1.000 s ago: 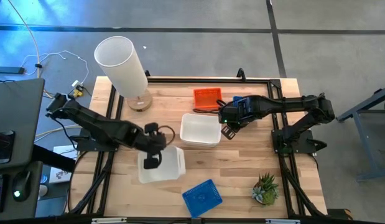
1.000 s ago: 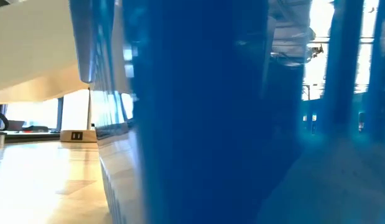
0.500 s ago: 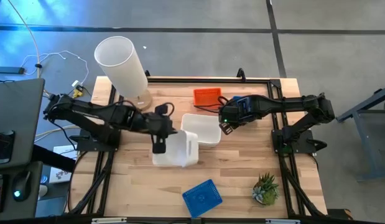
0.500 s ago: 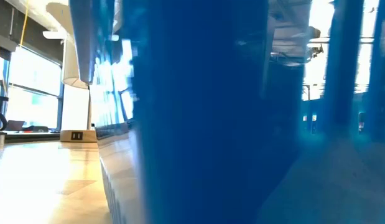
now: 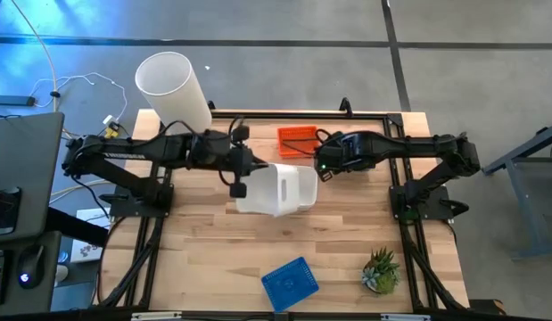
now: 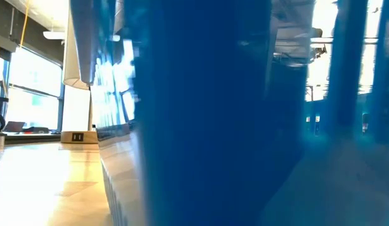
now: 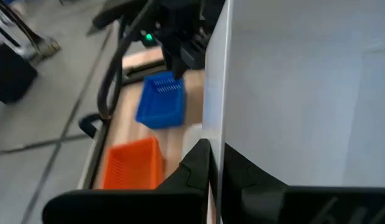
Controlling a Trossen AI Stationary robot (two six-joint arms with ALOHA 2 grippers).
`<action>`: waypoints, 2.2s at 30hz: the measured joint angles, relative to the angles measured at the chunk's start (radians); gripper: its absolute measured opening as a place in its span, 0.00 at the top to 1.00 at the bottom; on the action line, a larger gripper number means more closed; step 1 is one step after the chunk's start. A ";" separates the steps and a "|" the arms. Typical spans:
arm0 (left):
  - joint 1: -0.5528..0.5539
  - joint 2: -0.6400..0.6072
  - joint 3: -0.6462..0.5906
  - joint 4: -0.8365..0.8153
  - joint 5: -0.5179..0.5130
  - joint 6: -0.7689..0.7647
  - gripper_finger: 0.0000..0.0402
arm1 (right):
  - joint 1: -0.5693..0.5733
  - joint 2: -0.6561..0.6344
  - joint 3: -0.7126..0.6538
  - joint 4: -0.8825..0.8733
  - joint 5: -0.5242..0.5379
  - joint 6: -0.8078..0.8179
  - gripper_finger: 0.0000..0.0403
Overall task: Stack baskets by color
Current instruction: Stack the bottom white bin on the top white bin
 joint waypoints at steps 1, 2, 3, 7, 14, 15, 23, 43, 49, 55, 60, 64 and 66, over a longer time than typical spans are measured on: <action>0.013 0.000 0.000 0.015 0.010 0.015 1.00 | -0.010 0.000 0.007 -0.006 0.014 -0.003 0.74; 0.026 0.000 0.000 0.033 0.024 0.026 1.00 | -0.021 -0.001 0.017 -0.008 0.028 -0.005 0.74; 0.038 0.000 0.000 0.051 0.040 0.034 1.00 | -0.033 -0.002 0.030 -0.010 0.047 -0.005 0.74; 0.081 0.000 0.000 0.110 0.117 0.043 1.00 | -0.081 -0.006 0.105 -0.014 0.093 -0.049 0.74; 0.135 0.003 0.007 0.171 0.165 0.081 1.00 | -0.157 -0.006 0.233 -0.006 0.078 -0.138 0.74; 0.140 0.009 0.021 0.162 0.168 0.084 1.00 | -0.167 -0.006 0.243 -0.007 0.075 -0.144 0.74; 0.172 0.105 0.175 0.001 0.174 0.064 1.00 | -0.214 -0.006 0.255 -0.040 0.070 -0.169 0.74; 0.169 0.354 0.203 -0.078 0.198 0.042 1.00 | -0.214 -0.005 0.253 -0.088 0.071 -0.186 0.74; 0.180 0.419 0.203 -0.082 0.192 0.027 1.00 | -0.213 -0.005 0.253 -0.090 0.072 -0.194 0.74; 0.191 0.461 0.203 -0.099 0.139 0.030 1.00 | -0.213 -0.005 0.253 -0.091 0.080 -0.218 0.74; 0.203 0.478 0.202 -0.111 0.143 0.040 1.00 | -0.213 -0.005 0.253 -0.091 0.081 -0.229 0.74; 0.203 0.491 0.203 -0.124 0.142 0.065 1.00 | -0.213 -0.005 0.253 -0.090 0.082 -0.229 0.74; 0.204 0.500 0.202 -0.142 0.138 0.085 1.00 | -0.213 -0.005 0.253 -0.090 0.086 -0.229 0.74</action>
